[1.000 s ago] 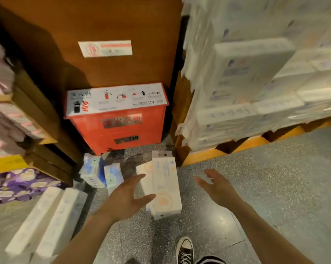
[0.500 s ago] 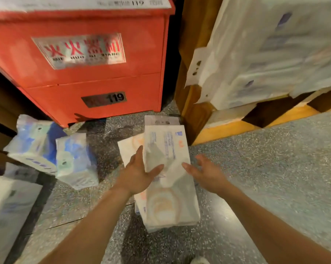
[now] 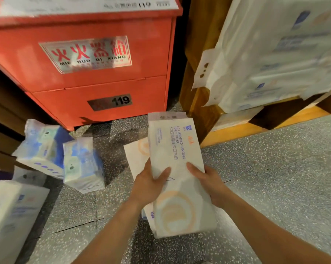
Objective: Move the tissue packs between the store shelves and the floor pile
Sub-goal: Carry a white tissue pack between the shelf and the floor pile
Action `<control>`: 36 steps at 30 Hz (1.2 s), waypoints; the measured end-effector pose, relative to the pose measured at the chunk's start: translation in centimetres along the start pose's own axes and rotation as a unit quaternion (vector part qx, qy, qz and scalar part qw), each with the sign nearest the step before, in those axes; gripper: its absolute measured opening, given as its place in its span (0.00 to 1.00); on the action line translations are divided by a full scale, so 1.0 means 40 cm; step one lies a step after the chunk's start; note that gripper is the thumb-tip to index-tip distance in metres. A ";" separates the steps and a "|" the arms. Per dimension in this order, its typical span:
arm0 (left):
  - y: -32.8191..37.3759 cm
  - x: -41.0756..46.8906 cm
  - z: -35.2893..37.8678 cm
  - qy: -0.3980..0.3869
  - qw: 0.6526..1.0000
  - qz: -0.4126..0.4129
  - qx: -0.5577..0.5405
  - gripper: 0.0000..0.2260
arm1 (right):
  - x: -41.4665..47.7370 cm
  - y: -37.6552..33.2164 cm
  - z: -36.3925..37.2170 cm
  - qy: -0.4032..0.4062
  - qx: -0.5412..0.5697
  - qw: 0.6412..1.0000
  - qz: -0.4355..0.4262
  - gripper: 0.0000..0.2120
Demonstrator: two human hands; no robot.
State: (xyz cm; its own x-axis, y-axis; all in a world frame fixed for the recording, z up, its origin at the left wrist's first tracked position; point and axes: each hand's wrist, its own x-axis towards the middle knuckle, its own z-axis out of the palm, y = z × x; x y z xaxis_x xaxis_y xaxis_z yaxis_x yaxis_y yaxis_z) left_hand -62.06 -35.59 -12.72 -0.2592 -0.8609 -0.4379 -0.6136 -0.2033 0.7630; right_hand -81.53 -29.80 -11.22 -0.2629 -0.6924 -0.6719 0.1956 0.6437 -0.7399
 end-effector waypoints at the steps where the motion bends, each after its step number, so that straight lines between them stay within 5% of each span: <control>1: 0.030 -0.024 -0.038 -0.002 1.000 0.005 -0.015 0.30 | -0.036 -0.041 0.001 -0.006 -0.005 1.000 -0.008 0.16; 5: 0.184 -0.147 -0.254 0.016 0.999 0.023 -0.034 0.34 | -0.235 -0.249 0.024 -0.044 -0.057 0.996 -0.042 0.15; 11: 0.540 -0.413 -0.663 0.142 0.976 0.127 0.108 0.50 | -0.631 -0.625 0.081 -0.096 -0.200 0.971 -0.095 0.15; 17: 0.860 -0.695 -1.043 0.077 0.982 0.096 0.140 0.47 | -1.053 -0.990 0.127 -0.179 -0.356 0.909 -0.123 0.25; 19: 0.947 -0.802 -1.127 0.045 0.988 0.094 0.114 0.37 | -1.173 -1.089 0.137 -0.201 -0.370 0.896 -0.144 0.25; 23: 1.083 -1.020 -1.213 -0.019 0.994 0.107 -0.012 0.14 | -1.377 -1.248 0.153 -0.234 -0.395 0.866 -0.200 0.23; 28: 1.156 -1.243 -1.250 0.026 0.986 0.146 -0.074 0.10 | -1.530 -1.351 0.159 -0.250 -0.460 0.808 -0.270 0.30; 33: 1.126 -1.450 -1.241 0.174 0.965 0.119 -0.157 0.18 | -1.634 -1.368 0.147 -0.237 -0.491 0.763 -0.347 0.47; 36: 1.079 -1.577 -1.237 0.252 0.943 0.101 -0.192 0.24 | -1.691 -1.351 0.146 -0.241 -0.484 0.751 -0.379 0.43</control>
State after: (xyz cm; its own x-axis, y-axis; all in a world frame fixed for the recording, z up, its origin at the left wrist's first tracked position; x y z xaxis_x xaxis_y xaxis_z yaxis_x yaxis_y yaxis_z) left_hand -35.28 -13.14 71.37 0.1053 -0.9928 -0.0574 -0.2503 -0.0823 0.9647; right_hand -68.81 -19.63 74.01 0.4656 -0.8670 -0.1776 -0.6773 -0.2199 -0.7021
